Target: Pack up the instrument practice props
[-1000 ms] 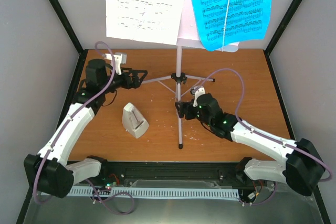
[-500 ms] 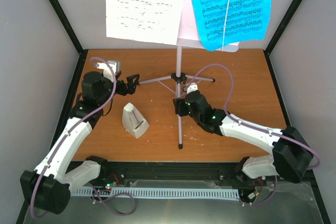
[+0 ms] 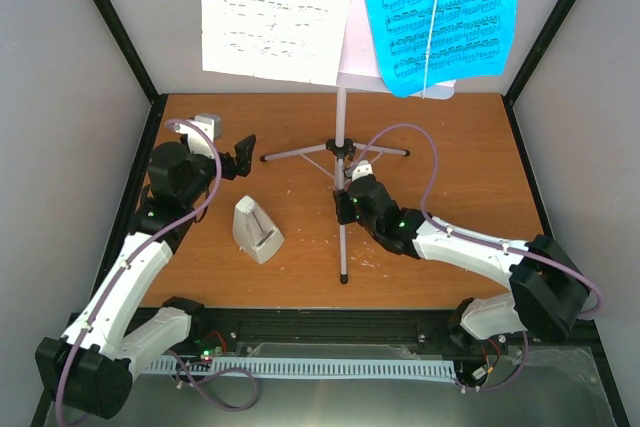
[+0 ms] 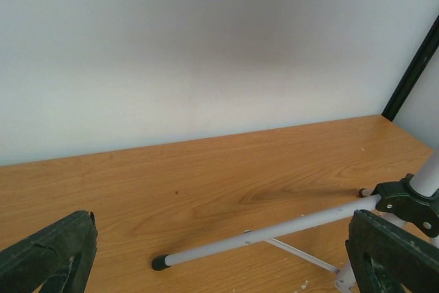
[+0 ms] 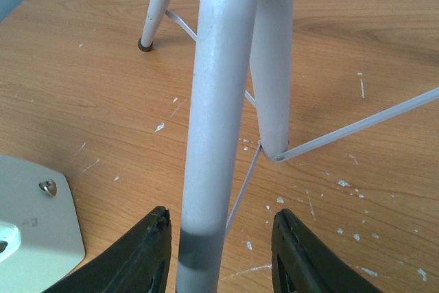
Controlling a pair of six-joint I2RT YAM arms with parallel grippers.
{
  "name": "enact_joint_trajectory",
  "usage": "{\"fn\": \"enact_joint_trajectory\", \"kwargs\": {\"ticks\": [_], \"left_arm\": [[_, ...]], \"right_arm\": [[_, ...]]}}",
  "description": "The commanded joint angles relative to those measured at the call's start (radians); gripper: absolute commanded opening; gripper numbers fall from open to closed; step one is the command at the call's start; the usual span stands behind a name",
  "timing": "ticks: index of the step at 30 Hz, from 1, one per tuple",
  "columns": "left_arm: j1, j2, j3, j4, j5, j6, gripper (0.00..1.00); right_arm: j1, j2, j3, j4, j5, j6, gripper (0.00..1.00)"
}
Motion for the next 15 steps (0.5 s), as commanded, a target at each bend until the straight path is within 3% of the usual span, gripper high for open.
{"fn": "enact_joint_trajectory", "kwargs": {"ticks": [1, 5, 8, 12, 15], "left_arm": [[0.002, -0.010, 0.009, 0.029, -0.043, 0.045, 0.99], [0.002, -0.037, 0.008, 0.036, -0.026, 0.047, 0.99], [0.002, -0.046, 0.014, 0.033, -0.035, 0.053, 0.99], [0.002, -0.059, 0.012, 0.038, -0.032, 0.092, 0.99], [0.002, -0.061, -0.002, 0.050, -0.081, 0.121, 0.99]], "right_arm": [[0.008, 0.008, 0.022, -0.036, 0.043, -0.023, 0.43], [0.008, 0.017, 0.002, -0.026, 0.052, -0.027, 0.53], [0.007, 0.021, 0.010, -0.033, 0.043, -0.014, 0.52], [0.007, 0.035, 0.076, -0.099, 0.026, -0.016, 0.44], [0.007, 0.044, 0.108, -0.141, 0.027, -0.013, 0.50]]}}
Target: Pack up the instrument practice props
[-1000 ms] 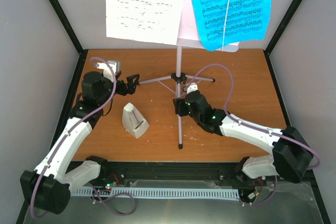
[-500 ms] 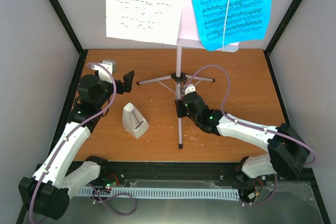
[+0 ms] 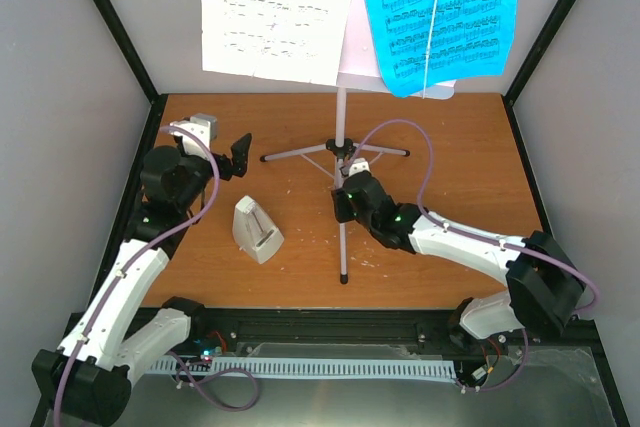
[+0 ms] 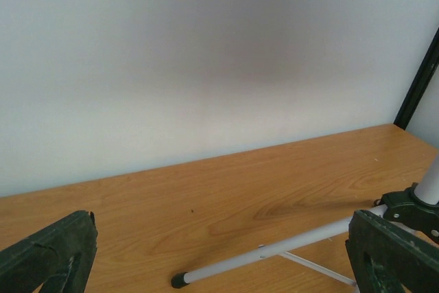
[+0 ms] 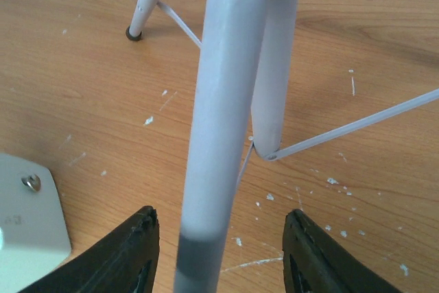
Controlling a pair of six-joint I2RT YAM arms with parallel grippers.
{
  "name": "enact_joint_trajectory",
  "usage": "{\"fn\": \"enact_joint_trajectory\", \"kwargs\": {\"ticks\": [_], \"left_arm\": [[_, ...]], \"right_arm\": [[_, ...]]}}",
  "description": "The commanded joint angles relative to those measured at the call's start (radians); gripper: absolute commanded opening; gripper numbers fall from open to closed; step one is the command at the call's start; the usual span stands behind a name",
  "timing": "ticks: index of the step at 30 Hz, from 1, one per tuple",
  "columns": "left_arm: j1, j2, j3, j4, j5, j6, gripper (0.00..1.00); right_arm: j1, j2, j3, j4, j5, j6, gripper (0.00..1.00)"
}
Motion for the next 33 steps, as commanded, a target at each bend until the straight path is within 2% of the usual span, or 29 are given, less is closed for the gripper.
{"fn": "enact_joint_trajectory", "kwargs": {"ticks": [1, 3, 6, 8, 11, 16, 22, 26, 30, 33], "left_arm": [[0.003, -0.013, 0.002, 0.037, -0.062, 0.072, 1.00], [0.007, -0.012, 0.007, 0.031, -0.061, 0.078, 1.00], [0.015, -0.014, -0.010, 0.047, -0.059, 0.089, 0.99], [0.015, -0.002, -0.013, 0.049, -0.081, 0.109, 0.99], [0.025, 0.016, -0.011, 0.041, -0.136, 0.128, 0.99], [0.033, 0.034, -0.028, 0.053, -0.141, 0.162, 1.00], [0.037, 0.038, -0.042, 0.054, -0.180, 0.193, 0.99], [0.043, 0.037, -0.057, 0.072, -0.169, 0.203, 1.00], [0.045, 0.046, -0.049, 0.059, -0.138, 0.183, 0.99], [0.045, 0.052, -0.062, 0.072, -0.105, 0.169, 0.99]], "right_arm": [[0.006, 0.022, 0.067, -0.068, 0.006, -0.003, 0.52], [0.006, 0.035, 0.090, -0.083, -0.001, -0.020, 0.54], [0.007, 0.048, 0.112, -0.083, -0.011, -0.046, 0.51], [0.006, 0.055, 0.110, -0.075, -0.019, -0.056, 0.41], [0.007, 0.048, 0.099, -0.073, -0.027, -0.060, 0.21], [0.005, 0.002, 0.064, -0.089, -0.024, -0.098, 0.03], [-0.050, -0.085, 0.024, -0.091, -0.096, -0.163, 0.03], [-0.110, -0.123, 0.002, -0.111, -0.081, -0.197, 0.03], [-0.194, -0.133, -0.046, -0.052, -0.214, -0.240, 0.03], [-0.203, -0.114, -0.043, -0.043, -0.261, -0.256, 0.03]]}}
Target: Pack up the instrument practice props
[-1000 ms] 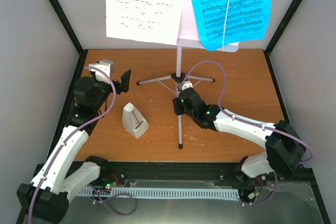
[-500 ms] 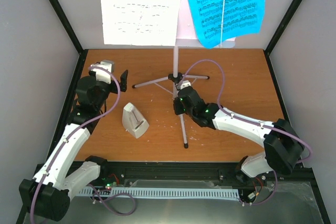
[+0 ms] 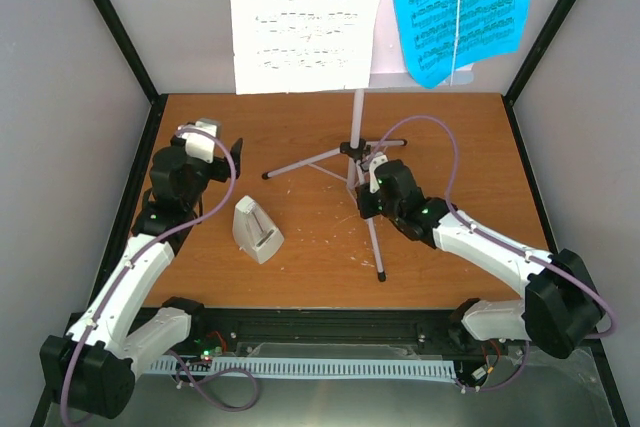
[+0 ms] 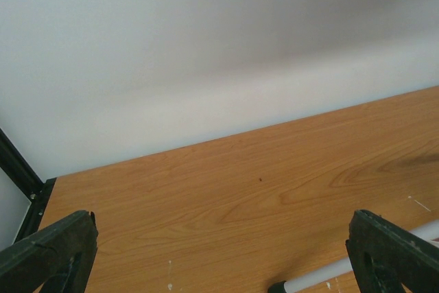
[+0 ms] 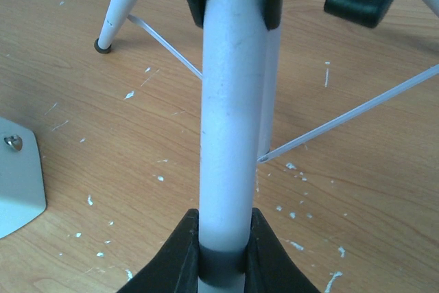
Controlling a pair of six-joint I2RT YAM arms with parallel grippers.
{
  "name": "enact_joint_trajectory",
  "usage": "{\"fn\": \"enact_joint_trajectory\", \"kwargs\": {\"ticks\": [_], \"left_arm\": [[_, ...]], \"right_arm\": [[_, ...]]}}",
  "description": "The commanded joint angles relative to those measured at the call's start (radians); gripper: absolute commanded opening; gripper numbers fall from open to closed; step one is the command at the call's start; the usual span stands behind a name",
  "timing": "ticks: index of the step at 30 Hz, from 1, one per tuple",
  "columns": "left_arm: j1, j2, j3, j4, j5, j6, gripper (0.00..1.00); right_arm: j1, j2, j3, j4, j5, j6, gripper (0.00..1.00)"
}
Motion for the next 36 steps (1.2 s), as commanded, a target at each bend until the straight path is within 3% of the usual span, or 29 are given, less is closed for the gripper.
{"fn": "enact_joint_trajectory", "kwargs": {"ticks": [1, 3, 9, 13, 17, 20, 22, 30, 36], "left_arm": [[0.009, 0.012, 0.001, 0.039, 0.053, -0.007, 0.99], [0.009, 0.020, 0.011, 0.030, 0.074, -0.016, 0.99], [0.009, -0.010, 0.052, -0.003, 0.110, -0.122, 1.00], [0.009, -0.073, 0.048, 0.009, 0.252, -0.329, 0.99], [0.009, -0.094, 0.107, -0.048, 0.377, -0.489, 1.00], [0.009, -0.091, 0.208, -0.107, 0.490, -0.559, 1.00], [0.009, -0.089, 0.365, -0.190, 0.522, -0.572, 0.99], [0.009, -0.053, 0.587, -0.159, 0.669, -0.663, 0.99], [0.009, 0.095, 0.788, -0.212, 0.772, -0.650, 0.99]], "right_arm": [[-0.029, 0.005, -0.010, 0.055, -0.052, -0.078, 0.03], [-0.030, 0.012, -0.010, 0.057, -0.056, -0.076, 0.11], [-0.030, -0.057, 0.008, 0.032, -0.123, -0.103, 0.70], [-0.030, -0.102, 0.068, -0.047, -0.215, -0.102, 0.89], [-0.030, -0.151, 0.127, -0.105, -0.427, -0.148, 0.98], [-0.030, -0.174, 0.208, -0.202, -0.601, -0.197, 0.98], [-0.030, -0.234, 0.240, -0.225, -0.717, -0.193, 0.98], [-0.030, -0.349, 0.235, -0.103, -0.873, -0.074, 1.00], [-0.030, -0.367, 0.319, -0.098, -0.856, -0.034, 1.00]]}}
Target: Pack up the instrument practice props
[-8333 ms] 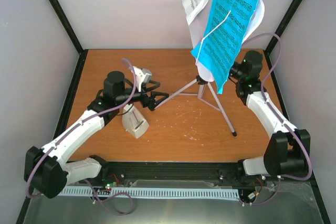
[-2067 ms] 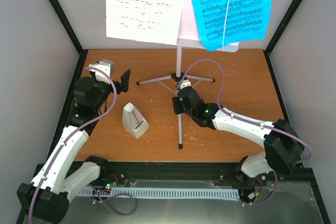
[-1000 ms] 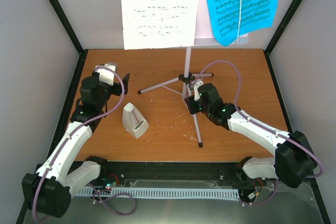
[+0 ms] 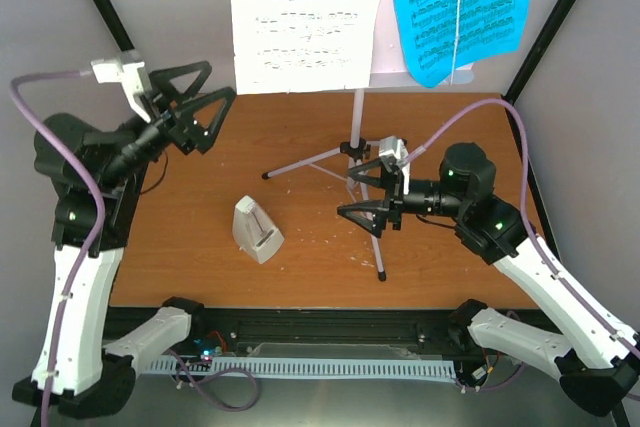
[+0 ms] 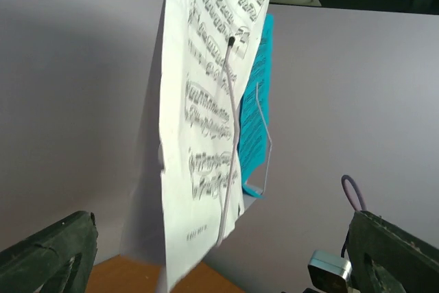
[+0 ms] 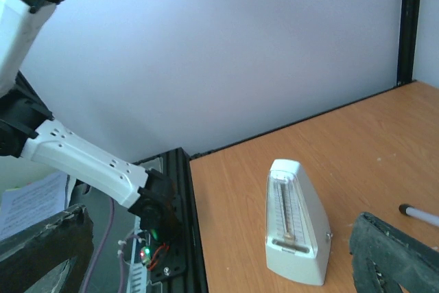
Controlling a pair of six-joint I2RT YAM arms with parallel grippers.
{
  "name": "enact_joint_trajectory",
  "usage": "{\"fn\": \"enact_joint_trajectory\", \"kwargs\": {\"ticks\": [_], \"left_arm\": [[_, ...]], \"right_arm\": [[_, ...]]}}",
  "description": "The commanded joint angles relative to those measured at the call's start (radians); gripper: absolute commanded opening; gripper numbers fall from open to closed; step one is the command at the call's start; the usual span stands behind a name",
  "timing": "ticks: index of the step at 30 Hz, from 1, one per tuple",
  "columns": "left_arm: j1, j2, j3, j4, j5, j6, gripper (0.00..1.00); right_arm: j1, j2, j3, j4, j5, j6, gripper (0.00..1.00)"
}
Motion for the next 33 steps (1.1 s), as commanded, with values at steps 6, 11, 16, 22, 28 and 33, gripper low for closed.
{"fn": "enact_joint_trajectory", "kwargs": {"ticks": [6, 11, 16, 22, 28, 33], "left_arm": [[0.008, 0.262, 0.241, -0.062, 0.182, -0.011, 0.99], [0.008, 0.345, 0.304, -0.047, 0.228, -0.011, 1.00], [0.008, 0.388, 0.345, -0.028, 0.253, -0.016, 0.84], [0.008, 0.419, 0.373, -0.010, 0.298, -0.025, 0.60], [0.008, 0.449, 0.391, -0.017, 0.352, -0.015, 0.44], [0.007, 0.437, 0.344, -0.018, 0.352, 0.009, 0.19]], "right_arm": [[-0.002, 0.012, 0.168, -0.025, 0.186, 0.087, 1.00], [-0.002, 0.051, 0.283, -0.043, 0.255, 0.120, 0.98], [-0.004, 0.139, 0.433, -0.112, 0.323, 0.108, 0.99], [-0.010, 0.221, 0.547, -0.133, 0.407, 0.094, 0.99], [-0.021, 0.270, 0.637, -0.129, 0.506, 0.120, 0.99], [-0.080, 0.317, 0.695, -0.154, 0.495, 0.155, 1.00]]}}
